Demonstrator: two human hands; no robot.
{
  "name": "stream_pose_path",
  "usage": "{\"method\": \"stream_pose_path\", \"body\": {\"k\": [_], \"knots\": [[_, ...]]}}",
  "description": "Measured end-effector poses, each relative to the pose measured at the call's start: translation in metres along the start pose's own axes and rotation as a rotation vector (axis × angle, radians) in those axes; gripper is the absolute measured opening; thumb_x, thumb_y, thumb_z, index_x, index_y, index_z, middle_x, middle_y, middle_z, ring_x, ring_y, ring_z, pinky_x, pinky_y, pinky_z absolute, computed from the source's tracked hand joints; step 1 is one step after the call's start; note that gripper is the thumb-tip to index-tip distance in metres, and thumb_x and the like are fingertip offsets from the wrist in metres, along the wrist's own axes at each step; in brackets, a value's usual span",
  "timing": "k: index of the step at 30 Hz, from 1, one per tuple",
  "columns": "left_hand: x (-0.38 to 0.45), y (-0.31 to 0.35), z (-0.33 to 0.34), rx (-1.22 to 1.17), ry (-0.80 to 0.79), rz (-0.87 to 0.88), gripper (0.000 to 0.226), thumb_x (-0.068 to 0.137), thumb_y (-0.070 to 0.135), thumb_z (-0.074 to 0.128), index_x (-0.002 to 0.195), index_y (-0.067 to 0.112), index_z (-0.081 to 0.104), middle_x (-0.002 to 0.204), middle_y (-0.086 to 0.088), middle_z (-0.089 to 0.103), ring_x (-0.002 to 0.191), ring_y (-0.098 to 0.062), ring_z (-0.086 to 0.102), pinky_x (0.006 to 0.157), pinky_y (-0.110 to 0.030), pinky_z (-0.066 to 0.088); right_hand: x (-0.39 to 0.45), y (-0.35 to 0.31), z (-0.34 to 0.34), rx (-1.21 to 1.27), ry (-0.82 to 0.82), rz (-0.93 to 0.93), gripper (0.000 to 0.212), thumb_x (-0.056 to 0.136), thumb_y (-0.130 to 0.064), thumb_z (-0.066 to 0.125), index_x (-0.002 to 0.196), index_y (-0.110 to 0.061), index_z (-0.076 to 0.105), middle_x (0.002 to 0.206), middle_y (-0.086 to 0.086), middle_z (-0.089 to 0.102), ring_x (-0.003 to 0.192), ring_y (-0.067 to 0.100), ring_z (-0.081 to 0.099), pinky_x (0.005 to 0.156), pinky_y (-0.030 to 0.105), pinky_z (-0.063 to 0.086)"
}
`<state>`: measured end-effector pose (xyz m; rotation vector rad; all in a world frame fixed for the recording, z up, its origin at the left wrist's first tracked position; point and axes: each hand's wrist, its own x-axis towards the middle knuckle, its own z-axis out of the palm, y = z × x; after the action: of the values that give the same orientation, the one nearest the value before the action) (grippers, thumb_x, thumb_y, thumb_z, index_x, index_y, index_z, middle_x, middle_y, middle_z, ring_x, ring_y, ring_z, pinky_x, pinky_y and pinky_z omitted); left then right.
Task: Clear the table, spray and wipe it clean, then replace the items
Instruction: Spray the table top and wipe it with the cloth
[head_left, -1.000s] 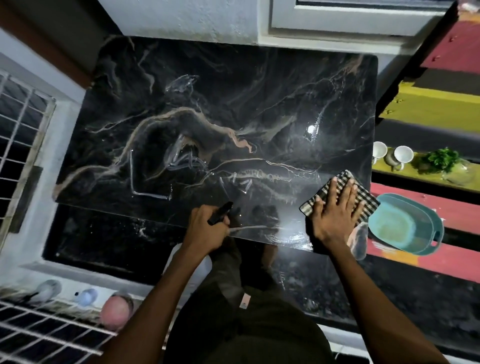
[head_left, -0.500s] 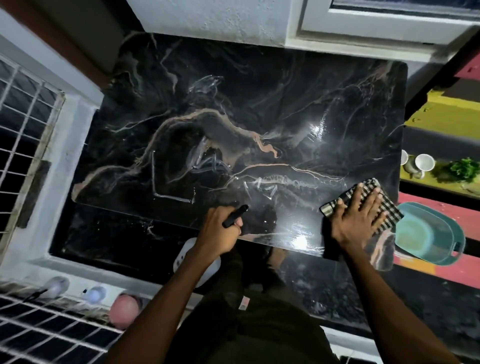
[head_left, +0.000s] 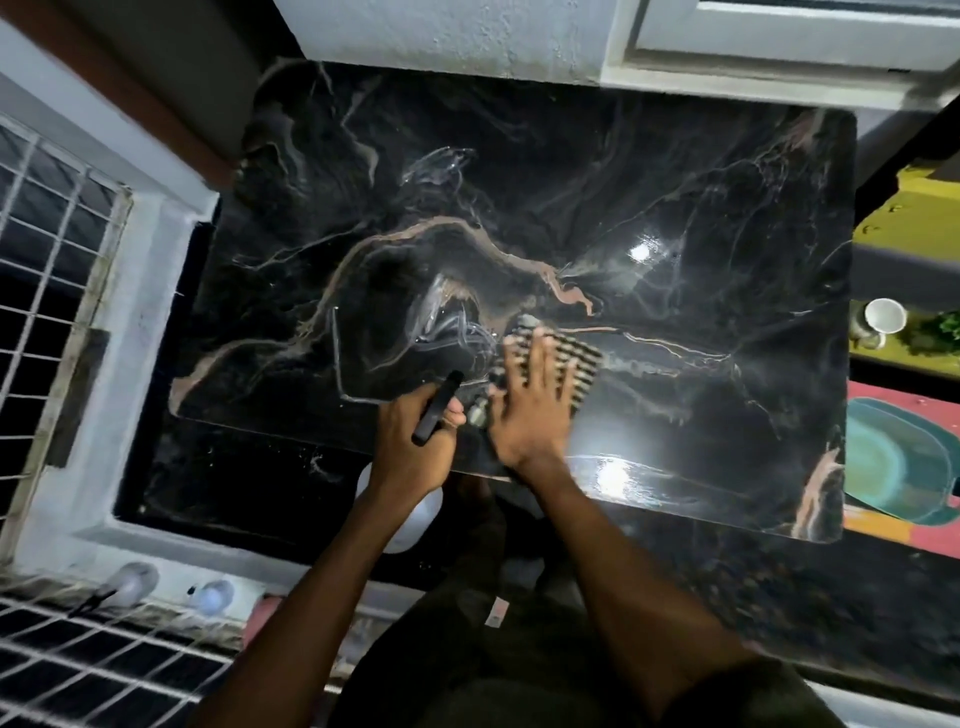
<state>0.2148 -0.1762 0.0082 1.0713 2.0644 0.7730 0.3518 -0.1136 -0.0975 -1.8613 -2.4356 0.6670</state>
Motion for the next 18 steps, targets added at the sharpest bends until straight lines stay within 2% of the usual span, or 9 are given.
{"method": "stream_pose_path", "body": {"k": [2, 4, 7, 10, 13, 16, 18], "knots": [[0.0, -0.001, -0.005, 0.03, -0.007, 0.065, 0.018, 0.075, 0.001, 0.061, 0.075, 0.019, 0.067, 0.066, 0.009, 0.068, 0.067, -0.012, 0.068, 0.06, -0.042, 0.058, -0.018, -0.021, 0.017, -0.007, -0.027, -0.178, 0.07, 0.1, -0.044, 0.036, 0.165, -0.029, 0.012, 0.173, 0.009, -0.002, 0.16, 0.025, -0.006, 0.128, 0.054, 0.002], [0.001, -0.003, -0.008, 0.057, -0.027, 0.082, 0.013, 0.074, 0.003, 0.06, 0.075, 0.014, 0.068, 0.069, 0.004, 0.07, 0.069, -0.018, 0.069, 0.061, -0.042, 0.058, -0.039, -0.013, 0.022, -0.032, -0.044, -0.287, 0.07, 0.101, -0.043, 0.039, 0.165, -0.03, 0.012, 0.174, 0.006, -0.003, 0.16, 0.022, -0.005, 0.128, 0.053, 0.003], [0.003, -0.008, -0.005, 0.056, -0.044, 0.044, 0.025, 0.077, -0.004, 0.062, 0.072, 0.02, 0.067, 0.069, 0.006, 0.07, 0.065, -0.019, 0.07, 0.06, -0.045, 0.061, -0.063, 0.035, 0.013, -0.066, -0.066, -0.345, 0.071, 0.102, -0.047, 0.037, 0.165, -0.035, 0.005, 0.174, 0.0, -0.005, 0.16, 0.019, -0.004, 0.128, 0.052, 0.006], [0.003, -0.012, -0.005, 0.016, -0.068, 0.052, 0.041, 0.079, -0.006, 0.063, 0.07, 0.034, 0.063, 0.068, 0.015, 0.068, 0.063, -0.007, 0.067, 0.058, -0.042, 0.061, -0.067, 0.1, -0.012, -0.087, -0.062, -0.2, 0.069, 0.101, -0.053, 0.034, 0.164, -0.037, 0.009, 0.174, -0.001, -0.001, 0.161, 0.019, -0.001, 0.126, 0.056, 0.014], [0.003, -0.012, -0.005, -0.003, -0.074, 0.053, 0.035, 0.078, 0.002, 0.061, 0.073, 0.036, 0.065, 0.075, 0.018, 0.072, 0.066, -0.005, 0.07, 0.058, -0.038, 0.061, -0.032, 0.121, -0.035, -0.062, -0.01, 0.037, 0.067, 0.101, -0.054, 0.027, 0.164, -0.036, 0.012, 0.174, 0.003, 0.002, 0.161, 0.022, 0.001, 0.126, 0.057, 0.013], [0.002, -0.014, -0.004, -0.008, -0.061, 0.064, 0.026, 0.079, 0.001, 0.061, 0.079, 0.027, 0.065, 0.07, 0.013, 0.07, 0.07, -0.01, 0.072, 0.059, -0.041, 0.062, 0.019, 0.074, -0.037, -0.017, 0.048, 0.295, 0.068, 0.103, -0.056, 0.02, 0.165, -0.032, 0.003, 0.173, 0.008, -0.007, 0.16, 0.025, -0.007, 0.127, 0.058, 0.002], [-0.001, -0.015, -0.005, 0.001, -0.072, 0.039, 0.028, 0.08, -0.002, 0.062, 0.079, 0.025, 0.065, 0.069, 0.013, 0.07, 0.068, -0.006, 0.07, 0.059, -0.041, 0.062, 0.034, 0.028, -0.024, -0.017, 0.012, 0.238, 0.069, 0.104, -0.057, 0.019, 0.165, -0.032, 0.0, 0.172, 0.01, -0.012, 0.159, 0.028, -0.013, 0.127, 0.058, -0.005]]}}
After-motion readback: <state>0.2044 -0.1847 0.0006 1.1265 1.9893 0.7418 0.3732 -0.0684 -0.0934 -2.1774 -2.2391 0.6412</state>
